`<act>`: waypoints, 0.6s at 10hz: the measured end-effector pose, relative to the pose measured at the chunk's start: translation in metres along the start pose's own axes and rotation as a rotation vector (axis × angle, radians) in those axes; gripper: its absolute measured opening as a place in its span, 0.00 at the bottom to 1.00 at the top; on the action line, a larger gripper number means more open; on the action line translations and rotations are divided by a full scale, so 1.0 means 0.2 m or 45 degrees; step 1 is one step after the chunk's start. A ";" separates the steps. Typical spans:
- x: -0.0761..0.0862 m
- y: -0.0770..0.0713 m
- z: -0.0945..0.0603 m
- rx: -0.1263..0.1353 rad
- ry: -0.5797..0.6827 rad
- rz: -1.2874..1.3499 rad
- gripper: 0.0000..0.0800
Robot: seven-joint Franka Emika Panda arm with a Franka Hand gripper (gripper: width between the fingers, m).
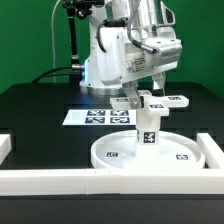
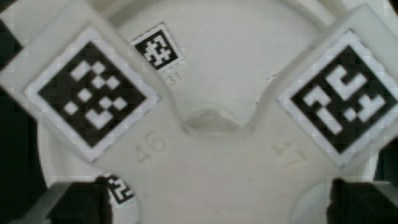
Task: Assemble round table
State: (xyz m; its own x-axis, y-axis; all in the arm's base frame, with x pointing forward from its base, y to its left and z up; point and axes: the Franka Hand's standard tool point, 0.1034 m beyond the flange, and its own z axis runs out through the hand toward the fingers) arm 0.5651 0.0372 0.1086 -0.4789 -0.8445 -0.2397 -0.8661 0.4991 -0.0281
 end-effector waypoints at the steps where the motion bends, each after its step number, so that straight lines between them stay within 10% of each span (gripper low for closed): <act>1: -0.03 -0.01 -0.04 -0.011 -0.016 -0.067 0.80; 6: -0.04 -0.01 -0.04 -0.015 -0.023 -0.232 0.81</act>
Offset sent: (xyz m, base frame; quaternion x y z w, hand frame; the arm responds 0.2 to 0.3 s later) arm 0.0000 0.0000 0.0000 0.0000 0.0000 0.0000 1.0000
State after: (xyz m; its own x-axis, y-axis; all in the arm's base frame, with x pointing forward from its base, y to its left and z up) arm 0.5686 0.0415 0.1187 -0.3116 -0.9171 -0.2487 -0.9399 0.3359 -0.0613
